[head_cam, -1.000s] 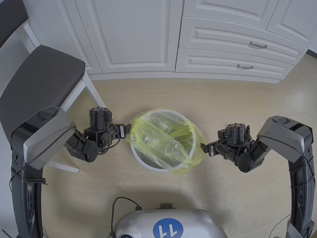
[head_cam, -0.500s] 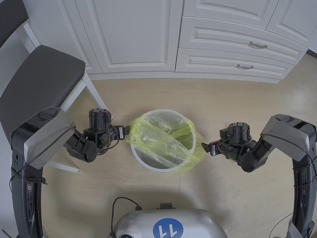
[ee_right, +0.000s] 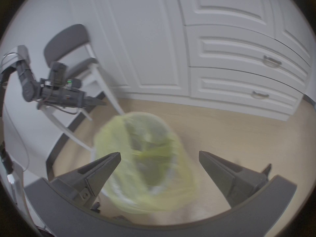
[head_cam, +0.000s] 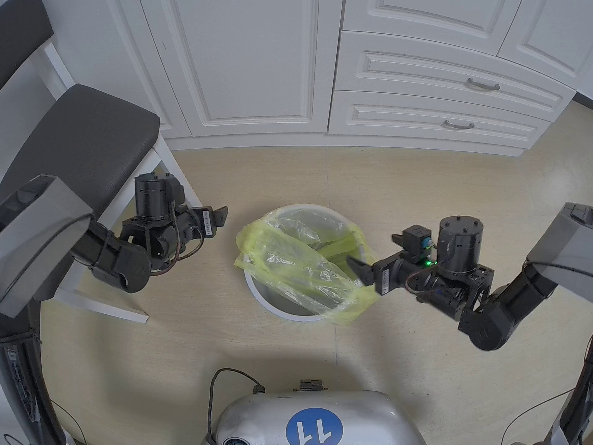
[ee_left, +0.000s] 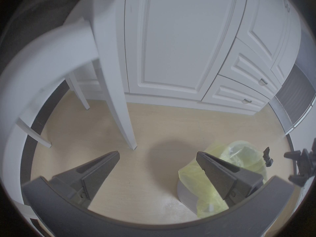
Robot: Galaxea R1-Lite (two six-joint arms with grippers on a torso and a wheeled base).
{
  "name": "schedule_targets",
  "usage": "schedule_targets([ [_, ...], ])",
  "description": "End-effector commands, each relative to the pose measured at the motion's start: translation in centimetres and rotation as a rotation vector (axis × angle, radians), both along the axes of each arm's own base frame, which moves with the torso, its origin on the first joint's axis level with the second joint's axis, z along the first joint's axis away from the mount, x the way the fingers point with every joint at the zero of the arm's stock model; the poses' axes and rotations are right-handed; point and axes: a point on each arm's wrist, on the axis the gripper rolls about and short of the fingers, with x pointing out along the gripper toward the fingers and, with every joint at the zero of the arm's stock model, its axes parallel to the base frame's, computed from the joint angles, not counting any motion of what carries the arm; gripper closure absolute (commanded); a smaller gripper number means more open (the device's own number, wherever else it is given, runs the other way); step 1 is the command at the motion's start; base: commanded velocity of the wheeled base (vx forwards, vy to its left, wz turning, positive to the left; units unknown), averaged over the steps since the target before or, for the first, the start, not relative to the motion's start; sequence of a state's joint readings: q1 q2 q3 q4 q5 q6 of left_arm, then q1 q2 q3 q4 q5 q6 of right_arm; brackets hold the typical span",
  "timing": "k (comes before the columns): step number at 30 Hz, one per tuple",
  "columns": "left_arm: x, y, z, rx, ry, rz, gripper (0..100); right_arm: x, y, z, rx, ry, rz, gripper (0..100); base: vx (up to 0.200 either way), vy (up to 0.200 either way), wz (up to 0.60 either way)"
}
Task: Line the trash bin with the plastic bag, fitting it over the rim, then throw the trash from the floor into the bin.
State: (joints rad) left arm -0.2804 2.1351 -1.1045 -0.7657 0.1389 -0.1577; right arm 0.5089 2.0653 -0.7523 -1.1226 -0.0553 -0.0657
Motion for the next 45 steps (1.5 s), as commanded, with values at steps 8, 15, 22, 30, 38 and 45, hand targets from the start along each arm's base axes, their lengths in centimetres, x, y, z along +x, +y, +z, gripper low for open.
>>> schedule_targets([
  [8,-10.5,4.7,6.7,-0.019,-0.158,0.156,0,-1.9,6.8,0.4,0.105,0.043,0.386,0,0.0,0.0,0.0],
  [15,-12.1,5.5,5.5,-0.024,-0.168,0.161,0,2.8,6.8,-3.0,0.095,0.057,0.327,0,0.0,0.0,0.0],
  [22,-11.7,5.1,5.1,-0.026,-0.187,0.155,0,4.5,6.1,-3.9,0.097,0.058,0.295,0,0.0,0.0,0.0],
  [30,-11.9,4.9,5.4,-0.002,-0.199,0.146,0,4.6,6.2,-5.2,0.092,0.084,0.312,0,0.0,0.0,0.0],
  [38,-11.6,4.9,5.3,0.007,-0.196,0.144,0,3.6,6.2,-4.5,0.098,0.059,0.34,100,0.0,0.0,0.0],
  [45,-11.2,4.7,4.3,0.052,-0.169,0.138,0,-2.0,7.3,-4.5,0.012,-0.032,0.474,100,0.0,0.0,0.0],
])
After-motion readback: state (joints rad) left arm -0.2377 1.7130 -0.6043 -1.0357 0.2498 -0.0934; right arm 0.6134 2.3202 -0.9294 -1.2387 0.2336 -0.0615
